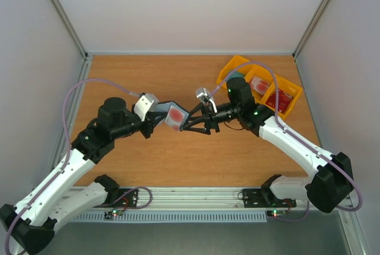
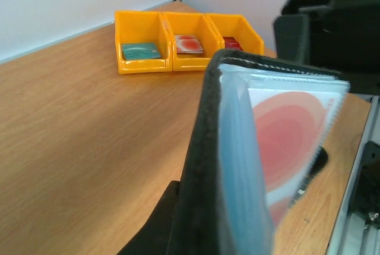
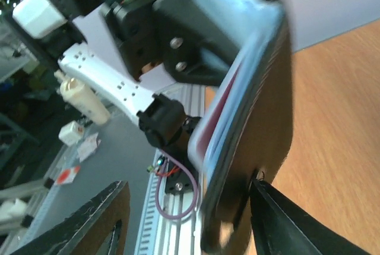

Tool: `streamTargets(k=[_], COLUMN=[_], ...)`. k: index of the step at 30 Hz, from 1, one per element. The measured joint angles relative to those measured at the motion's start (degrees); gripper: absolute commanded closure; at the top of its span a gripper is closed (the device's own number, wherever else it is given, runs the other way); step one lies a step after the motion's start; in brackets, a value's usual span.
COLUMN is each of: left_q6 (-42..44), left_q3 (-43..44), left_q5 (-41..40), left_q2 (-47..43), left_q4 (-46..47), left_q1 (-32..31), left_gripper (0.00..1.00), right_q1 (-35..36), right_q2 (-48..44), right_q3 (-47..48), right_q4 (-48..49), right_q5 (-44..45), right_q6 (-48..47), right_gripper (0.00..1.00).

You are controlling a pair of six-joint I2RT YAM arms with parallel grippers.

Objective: Take the credit cards out of the card holder

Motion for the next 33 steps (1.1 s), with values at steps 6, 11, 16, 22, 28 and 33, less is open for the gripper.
streamTargets(k=[6, 11, 16, 22, 28, 33], left_q6=[-3.9, -6.5, -9.4, -11.0, -13.7, -13.2], left_q3=[-0.1, -1.6, -2.0, -2.4, -3.1, -3.2], left_q5=[3.5, 11.7, 17.2, 18.7, 16.4, 5.5], left_q2=[-0.8, -1.8, -2.0, -2.3, -2.8, -3.6], left_q4=[1.9, 6.6, 9.0, 10.5, 11.2, 9.5], left_q1=[1.8, 2.5, 2.7, 3.4, 4.2, 4.8], left_gripper=[1.0, 1.0, 1.0, 0.99, 0.54, 0.47], right_q1=[0.0, 0.1, 0.2, 0.2, 0.3, -0.6], right_q2=[-2.6, -2.5, -2.4, -2.7, -5.5, -5.8], right_q3=[0.0, -0.7, -0.9, -1.0, -1.1, 0.1], right_q4=[-7.7, 1.3, 7.4, 8.6, 4.8, -1.2], right_q5=[-0.5, 1.8, 3.5, 2.9, 1.2, 2.1], right_q6=[-6.6, 0.3, 4.5, 5.2, 2.0, -0.9], right_gripper=[0.7, 0.51, 0.6, 0.99, 0.99, 0.99])
